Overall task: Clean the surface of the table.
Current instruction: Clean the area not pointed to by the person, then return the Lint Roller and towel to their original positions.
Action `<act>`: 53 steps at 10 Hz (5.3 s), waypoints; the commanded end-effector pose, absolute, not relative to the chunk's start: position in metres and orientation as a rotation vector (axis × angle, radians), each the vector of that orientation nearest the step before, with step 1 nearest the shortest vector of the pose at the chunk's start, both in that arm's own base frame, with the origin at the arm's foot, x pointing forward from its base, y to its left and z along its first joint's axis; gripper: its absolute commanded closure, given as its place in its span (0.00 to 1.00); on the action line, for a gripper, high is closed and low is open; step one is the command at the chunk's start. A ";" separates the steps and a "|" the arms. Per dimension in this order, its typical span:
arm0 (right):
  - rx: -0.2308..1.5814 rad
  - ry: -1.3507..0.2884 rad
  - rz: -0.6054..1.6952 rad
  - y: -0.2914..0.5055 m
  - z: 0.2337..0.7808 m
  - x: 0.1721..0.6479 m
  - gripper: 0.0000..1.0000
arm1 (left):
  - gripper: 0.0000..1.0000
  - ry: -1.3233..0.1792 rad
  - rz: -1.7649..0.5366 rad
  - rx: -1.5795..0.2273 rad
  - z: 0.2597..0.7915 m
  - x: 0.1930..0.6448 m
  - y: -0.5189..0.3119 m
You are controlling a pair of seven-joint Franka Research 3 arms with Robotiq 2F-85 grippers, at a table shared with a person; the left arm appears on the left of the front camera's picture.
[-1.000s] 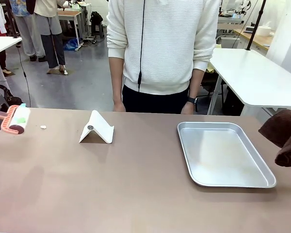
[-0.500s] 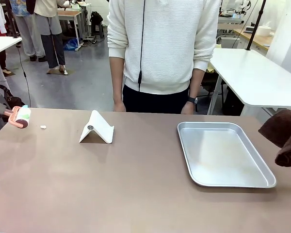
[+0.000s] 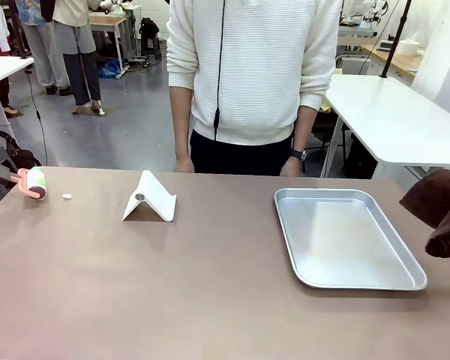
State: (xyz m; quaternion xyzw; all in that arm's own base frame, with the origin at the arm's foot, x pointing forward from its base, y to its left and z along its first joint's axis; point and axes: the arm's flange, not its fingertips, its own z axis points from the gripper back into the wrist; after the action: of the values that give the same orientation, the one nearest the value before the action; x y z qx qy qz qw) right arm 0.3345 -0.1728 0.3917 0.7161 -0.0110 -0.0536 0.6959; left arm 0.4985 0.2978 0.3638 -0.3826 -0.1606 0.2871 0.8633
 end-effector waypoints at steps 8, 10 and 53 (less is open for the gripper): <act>1.604 -0.016 -0.106 -0.173 0.395 0.331 0.92 | 0.78 -0.304 0.449 -0.756 0.369 0.489 0.269; 1.604 -0.016 -0.106 -0.173 0.395 0.331 0.92 | 0.78 -0.287 0.433 -0.745 0.365 0.492 0.263; 1.598 -0.025 -0.120 -0.173 0.392 0.334 0.92 | 0.78 -0.325 0.133 -1.155 0.406 0.239 0.230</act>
State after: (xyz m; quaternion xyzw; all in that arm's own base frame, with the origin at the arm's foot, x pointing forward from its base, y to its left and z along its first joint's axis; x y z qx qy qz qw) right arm 0.3346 -0.1731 0.3915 0.7160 -0.0110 -0.0539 0.6959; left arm 0.2394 0.2305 0.4056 -0.5433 -0.1526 0.0629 0.8231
